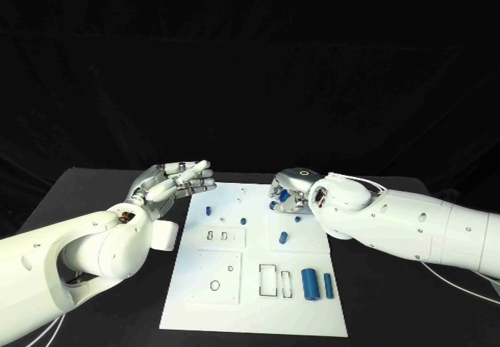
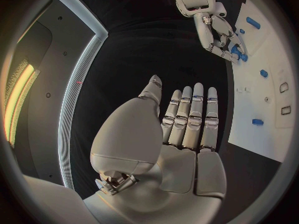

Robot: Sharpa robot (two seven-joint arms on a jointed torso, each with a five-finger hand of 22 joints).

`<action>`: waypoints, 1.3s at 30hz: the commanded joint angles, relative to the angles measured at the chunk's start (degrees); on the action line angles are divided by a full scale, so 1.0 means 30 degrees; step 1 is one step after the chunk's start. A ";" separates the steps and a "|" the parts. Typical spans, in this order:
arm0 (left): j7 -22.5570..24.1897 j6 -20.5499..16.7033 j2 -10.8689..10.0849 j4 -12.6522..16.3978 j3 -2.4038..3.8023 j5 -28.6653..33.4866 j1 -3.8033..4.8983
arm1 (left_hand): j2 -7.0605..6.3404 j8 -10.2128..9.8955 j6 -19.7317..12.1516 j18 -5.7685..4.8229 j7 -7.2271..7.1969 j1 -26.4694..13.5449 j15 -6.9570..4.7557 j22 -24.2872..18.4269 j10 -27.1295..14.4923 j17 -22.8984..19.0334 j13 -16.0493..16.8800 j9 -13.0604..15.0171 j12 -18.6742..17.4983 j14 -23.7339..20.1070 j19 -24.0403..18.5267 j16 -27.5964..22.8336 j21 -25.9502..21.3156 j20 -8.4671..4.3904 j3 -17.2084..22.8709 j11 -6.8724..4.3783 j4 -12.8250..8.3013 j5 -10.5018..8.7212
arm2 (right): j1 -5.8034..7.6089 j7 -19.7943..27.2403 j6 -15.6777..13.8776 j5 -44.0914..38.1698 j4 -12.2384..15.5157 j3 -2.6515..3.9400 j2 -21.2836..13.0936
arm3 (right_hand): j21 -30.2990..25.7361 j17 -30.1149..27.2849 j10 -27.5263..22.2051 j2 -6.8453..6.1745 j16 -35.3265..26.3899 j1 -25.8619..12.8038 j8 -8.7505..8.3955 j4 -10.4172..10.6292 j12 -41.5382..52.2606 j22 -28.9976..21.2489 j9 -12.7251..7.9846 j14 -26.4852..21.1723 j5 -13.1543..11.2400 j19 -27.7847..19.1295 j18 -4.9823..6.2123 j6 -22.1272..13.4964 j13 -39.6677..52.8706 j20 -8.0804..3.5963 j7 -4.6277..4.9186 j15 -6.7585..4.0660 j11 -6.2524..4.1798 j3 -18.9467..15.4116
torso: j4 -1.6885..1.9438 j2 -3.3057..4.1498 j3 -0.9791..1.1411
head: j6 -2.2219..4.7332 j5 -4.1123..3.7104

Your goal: Assemble the parts on the task board

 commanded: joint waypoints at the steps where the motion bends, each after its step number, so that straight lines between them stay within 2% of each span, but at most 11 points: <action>1: 0.0086 0.0419 -0.0010 0.0063 0.0023 0.0022 0.0068 | 0.0087 -0.0122 -0.0050 0.0027 0.0056 -0.0030 -0.0002 -0.0025 -0.0124 -0.0020 -0.0019 -0.0016 -0.0081 -0.0139 -0.0132 -0.0120 -0.0086 -0.0004 -0.0095 0.0019 0.0007 0.0080 | 0.0002 -0.0082 0.0546 -0.0227 -0.0078 -0.0010 0.0082 | 0.0139 0.0057 0.0248 0.0075 0.0111 0.0047 0.0075 0.0141 0.0133 0.0123 0.0039 0.0906 -0.0078 0.0058 -0.0188 0.0155 0.0044 -0.0020 0.0003 0.0070 -0.0051 0.0045 | 0.0022 0.0081 -0.0008 | -0.0043 0.0029; 10: 0.0027 0.0441 -0.0088 0.0120 0.0025 0.0136 0.0173 | 0.0151 -0.0444 -0.0382 0.0078 0.0375 -0.0090 0.0142 -0.0078 -0.0510 0.0002 -0.0041 -0.0035 -0.0339 -0.0185 -0.0147 -0.0437 -0.0131 0.0010 -0.0222 0.0257 -0.0069 0.0080 | -0.0018 0.0020 0.0872 -0.0024 -0.0257 -0.0024 0.0220 | 0.0416 0.0374 0.0553 0.0208 0.0415 0.0141 0.0229 0.0266 0.0331 0.0513 0.0111 0.0939 -0.0069 0.0128 -0.0231 0.0536 0.0065 -0.0053 0.0023 0.0043 -0.0097 0.0339 | 0.0082 0.0126 -0.0030 | -0.0163 0.0021; 14: 0.0008 0.0472 -0.0099 0.0146 0.0026 0.0194 0.0197 | 0.0244 -0.0606 -0.0587 0.0084 0.0473 -0.0035 0.0216 -0.0097 -0.0794 0.0007 -0.0060 -0.0034 -0.0388 -0.0253 -0.0134 -0.0525 -0.0144 0.0011 -0.0224 0.0358 -0.0154 0.0081 | -0.0020 0.0051 0.0939 -0.0003 -0.0349 -0.0025 0.0226 | 0.0506 0.0444 0.0701 0.0260 0.0508 0.0221 0.0293 0.0303 0.0401 0.0638 0.0158 0.0937 -0.0047 0.0122 -0.0238 0.0737 0.0057 -0.0070 -0.0011 0.0012 -0.0136 0.0527 | 0.0092 0.0120 -0.0019 | -0.0199 0.0042; 20: 0.0077 0.0419 -0.0123 0.0190 0.0026 0.0241 0.0217 | 0.0349 -0.0670 -0.0640 0.0105 0.0489 0.0060 0.0270 -0.0096 -0.1063 -0.0029 -0.0078 -0.0017 -0.0425 -0.0398 -0.0071 -0.0586 -0.0124 0.0006 -0.0179 0.0403 -0.0248 0.0082 | -0.0021 0.0120 0.0962 0.0007 -0.0450 -0.0026 0.0243 | 0.0692 0.0549 0.0927 0.0419 0.0643 0.0416 0.0347 0.0326 0.0486 0.0906 0.0225 0.0932 -0.0134 0.0150 -0.0261 0.0982 0.0028 -0.0118 -0.0099 -0.0056 -0.0225 0.0929 | 0.0067 0.0137 -0.0034 | -0.0202 0.0050; 27: 0.0062 0.0460 -0.0110 0.0224 0.0026 0.0316 0.0231 | 0.0357 -0.0693 -0.0668 0.0107 0.0514 0.0062 0.0281 -0.0097 -0.1125 -0.0035 -0.0080 -0.0018 -0.0431 -0.0423 -0.0060 -0.0596 -0.0122 0.0007 -0.0181 0.0420 -0.0262 0.0080 | -0.0024 0.0186 0.0916 0.0016 -0.0541 -0.0029 0.0330 | 0.0902 0.0672 0.1249 0.0672 0.0788 0.0738 0.0546 0.0270 0.0604 0.1218 0.0386 0.0934 -0.0441 0.0181 -0.0291 0.1477 0.0007 -0.0206 -0.0229 -0.0162 -0.0354 0.1495 | 0.0114 0.0136 -0.0049 | -0.0236 -0.0008; 31: 0.0037 0.0463 -0.0112 0.0247 0.0026 0.0327 0.0238 | 0.0388 -0.0729 -0.0713 0.0107 0.0558 0.0056 0.0296 -0.0100 -0.1205 -0.0040 -0.0082 -0.0021 -0.0434 -0.0442 -0.0051 -0.0599 -0.0122 0.0007 -0.0178 0.0452 -0.0270 0.0081 | -0.0026 0.0203 0.0910 0.0055 -0.0648 -0.0037 0.0424 | 0.0939 0.0703 0.1246 0.0635 0.0820 0.0737 0.0544 0.0266 0.0589 0.1273 0.0405 0.0938 -0.0493 0.0182 -0.0298 0.1497 -0.0012 -0.0217 -0.0218 -0.0163 -0.0348 0.1552 | 0.0115 0.0149 -0.0062 | -0.0250 0.0005; 36: 0.0009 0.0439 -0.0117 0.0258 0.0026 0.0331 0.0247 | 0.0396 -0.0741 -0.0729 0.0107 0.0573 0.0055 0.0301 -0.0101 -0.1228 -0.0042 -0.0082 -0.0022 -0.0434 -0.0447 -0.0049 -0.0600 -0.0123 0.0007 -0.0177 0.0460 -0.0274 0.0082 | -0.0030 0.0164 0.0677 0.0137 -0.0652 -0.0045 0.0448 | 0.0974 0.0692 0.1266 0.0565 0.0832 0.0615 0.0546 0.0345 0.0583 0.1332 0.0435 0.0931 -0.0568 0.0175 -0.0307 0.1532 -0.0032 -0.0217 -0.0214 -0.0151 -0.0338 0.1569 | 0.0125 0.0148 -0.0055 | -0.0271 0.0012; 39: -0.0011 0.0447 -0.0120 0.0246 0.0026 0.0332 0.0250 | 0.0402 -0.0746 -0.0736 0.0107 0.0578 0.0058 0.0303 -0.0101 -0.1239 -0.0043 -0.0082 -0.0022 -0.0434 -0.0450 -0.0048 -0.0601 -0.0123 0.0007 -0.0175 0.0465 -0.0277 0.0082 | -0.0031 0.0121 0.0178 0.0319 -0.0438 -0.0045 0.0322 | 0.1056 0.0731 0.1386 0.0555 0.0875 0.0497 0.0604 0.0456 0.0632 0.1463 0.0494 0.0934 -0.0601 0.0207 -0.0324 0.1669 -0.0029 -0.0220 -0.0254 -0.0167 -0.0373 0.1596 | 0.0121 0.0133 -0.0063 | -0.0260 0.0024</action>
